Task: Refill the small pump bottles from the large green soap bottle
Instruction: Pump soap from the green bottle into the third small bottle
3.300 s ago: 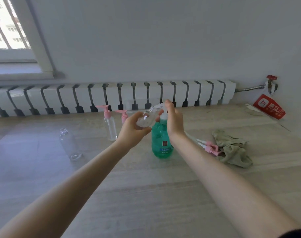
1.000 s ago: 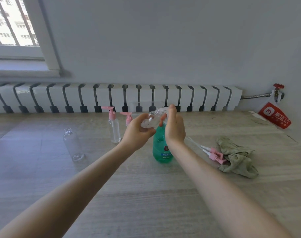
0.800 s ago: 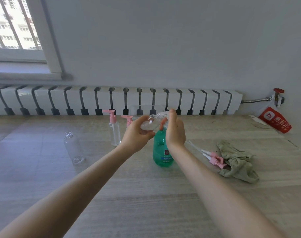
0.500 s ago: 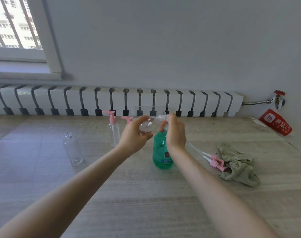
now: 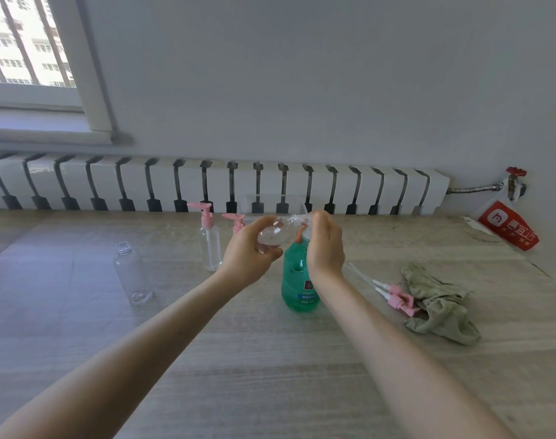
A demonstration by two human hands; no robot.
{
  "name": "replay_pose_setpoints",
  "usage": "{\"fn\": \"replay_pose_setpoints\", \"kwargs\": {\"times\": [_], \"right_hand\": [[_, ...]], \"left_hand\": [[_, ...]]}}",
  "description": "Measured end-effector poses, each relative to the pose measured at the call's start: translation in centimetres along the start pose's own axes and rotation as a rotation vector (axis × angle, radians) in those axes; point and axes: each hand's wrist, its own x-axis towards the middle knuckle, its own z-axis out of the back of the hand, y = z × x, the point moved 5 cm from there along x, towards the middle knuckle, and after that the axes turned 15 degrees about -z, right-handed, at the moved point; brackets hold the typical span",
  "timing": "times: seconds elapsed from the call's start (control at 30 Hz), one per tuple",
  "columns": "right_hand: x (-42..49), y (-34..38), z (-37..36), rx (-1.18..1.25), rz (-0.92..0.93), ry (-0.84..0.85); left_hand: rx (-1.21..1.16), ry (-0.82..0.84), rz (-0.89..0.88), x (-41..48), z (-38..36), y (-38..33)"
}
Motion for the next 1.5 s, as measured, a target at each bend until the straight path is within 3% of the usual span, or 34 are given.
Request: {"fn": "replay_pose_setpoints", "kwargs": {"times": [0.33,1.5], "right_hand": [[-0.17,0.47,-0.37,-0.094,0.013,-0.02],[-0.17,0.49,-0.32,-0.039,0.026,-0.019]], "left_hand": [[-0.053,-0.03,-0.006,0.27,0.23,-0.15],[-0.031,-0.009,0.0,0.33,0.05,0.54]]}}
